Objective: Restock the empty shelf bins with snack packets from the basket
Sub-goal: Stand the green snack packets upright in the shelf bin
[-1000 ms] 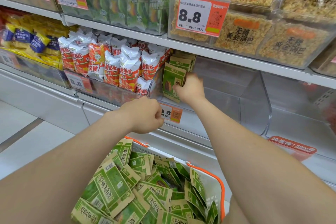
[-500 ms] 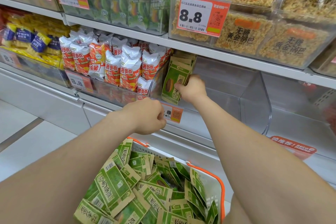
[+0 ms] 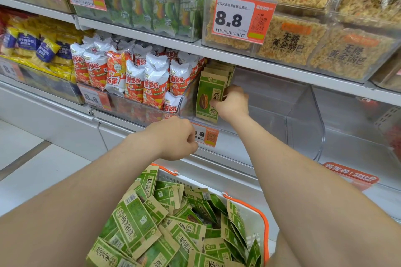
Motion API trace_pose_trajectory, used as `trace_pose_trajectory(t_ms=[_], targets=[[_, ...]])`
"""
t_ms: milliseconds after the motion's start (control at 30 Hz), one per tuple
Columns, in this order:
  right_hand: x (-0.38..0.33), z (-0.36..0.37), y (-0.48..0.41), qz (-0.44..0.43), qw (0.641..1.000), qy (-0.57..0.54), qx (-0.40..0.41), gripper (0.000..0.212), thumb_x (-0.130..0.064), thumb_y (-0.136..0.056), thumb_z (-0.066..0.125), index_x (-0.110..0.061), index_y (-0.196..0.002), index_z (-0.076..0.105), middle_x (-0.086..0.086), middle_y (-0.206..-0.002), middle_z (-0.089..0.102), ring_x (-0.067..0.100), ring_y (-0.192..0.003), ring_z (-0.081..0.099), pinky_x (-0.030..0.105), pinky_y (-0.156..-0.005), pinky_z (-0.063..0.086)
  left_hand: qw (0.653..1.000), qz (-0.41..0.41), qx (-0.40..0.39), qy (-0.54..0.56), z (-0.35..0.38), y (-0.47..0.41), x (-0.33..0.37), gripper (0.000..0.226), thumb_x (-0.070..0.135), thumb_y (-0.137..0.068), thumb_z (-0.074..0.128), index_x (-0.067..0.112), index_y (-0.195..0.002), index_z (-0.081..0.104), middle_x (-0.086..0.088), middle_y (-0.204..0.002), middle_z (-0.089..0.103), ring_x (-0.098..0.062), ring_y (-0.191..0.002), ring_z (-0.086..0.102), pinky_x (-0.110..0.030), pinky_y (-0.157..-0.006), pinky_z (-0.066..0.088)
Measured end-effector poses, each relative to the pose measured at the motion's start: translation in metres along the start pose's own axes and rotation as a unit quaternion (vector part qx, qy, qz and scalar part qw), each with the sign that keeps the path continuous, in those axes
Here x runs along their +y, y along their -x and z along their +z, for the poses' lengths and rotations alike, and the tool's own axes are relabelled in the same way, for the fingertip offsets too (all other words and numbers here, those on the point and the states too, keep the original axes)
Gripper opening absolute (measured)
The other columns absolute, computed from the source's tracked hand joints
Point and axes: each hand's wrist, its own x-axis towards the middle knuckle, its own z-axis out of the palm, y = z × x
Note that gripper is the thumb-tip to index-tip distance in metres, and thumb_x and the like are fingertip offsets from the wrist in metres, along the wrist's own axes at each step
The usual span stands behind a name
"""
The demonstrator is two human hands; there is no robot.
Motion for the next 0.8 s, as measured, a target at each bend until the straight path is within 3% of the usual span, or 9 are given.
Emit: trace_pose_trajectory(t_ms=[67,267,400,600,800], targets=[[-0.002,-0.001,0.001,-0.003,1.0,0.008,0.006,0.043,-0.034,-0.087,0.082,-0.01,-0.117,0.065,0.005,-0.112,0.069,0.023,-0.111,0.056,0.026,-0.078,0.038,1.0,0.003,0.003,0.0,0.0,0.0,0.001,0.023,0.041,-0.099,0.058,0.024,-0.095,0.073,0.006,-0.087,0.066,-0.024,-0.09,0.066,-0.044,-0.085,0.059],[-0.001,0.003,0.004,0.01,0.999,0.028,-0.011,0.052,-0.044,-0.084,0.081,-0.01,-0.12,0.064,0.006,-0.114,0.063,0.023,-0.111,0.056,0.025,-0.076,0.036,1.0,0.005,0.003,-0.002,0.001,0.001,0.003,0.023,0.041,-0.099,0.059,0.024,-0.094,0.074,0.003,-0.091,0.069,-0.024,-0.09,0.066,-0.043,-0.084,0.059],[0.002,-0.003,0.006,0.031,0.999,0.02,-0.024,0.054,-0.046,-0.081,0.085,-0.01,-0.113,0.062,0.004,-0.106,0.062,0.018,-0.105,0.052,0.03,-0.076,0.044,1.0,0.003,0.002,-0.001,0.002,0.0,0.002,0.024,0.042,-0.099,0.059,0.024,-0.094,0.074,0.004,-0.091,0.069,-0.024,-0.089,0.066,-0.042,-0.083,0.059],[0.0,-0.01,0.01,0.045,0.995,0.053,-0.072,0.057,-0.06,-0.064,0.08,-0.016,-0.099,0.072,0.003,-0.095,0.071,0.025,-0.101,0.068,0.033,-0.074,0.058,1.0,0.002,-0.002,-0.006,0.003,0.0,0.001,0.025,0.042,-0.099,0.057,0.024,-0.095,0.074,0.002,-0.094,0.071,-0.025,-0.093,0.066,-0.043,-0.085,0.059],[-0.003,-0.017,0.021,0.022,0.991,0.04,-0.123,0.033,-0.037,-0.076,0.085,-0.014,-0.095,0.072,0.004,-0.089,0.076,0.023,-0.085,0.075,0.042,-0.079,0.065,1.0,0.005,-0.021,-0.007,0.005,-0.002,0.001,0.025,0.042,-0.099,0.057,0.023,-0.097,0.073,0.002,-0.096,0.07,-0.022,-0.093,0.065,-0.042,-0.086,0.059]])
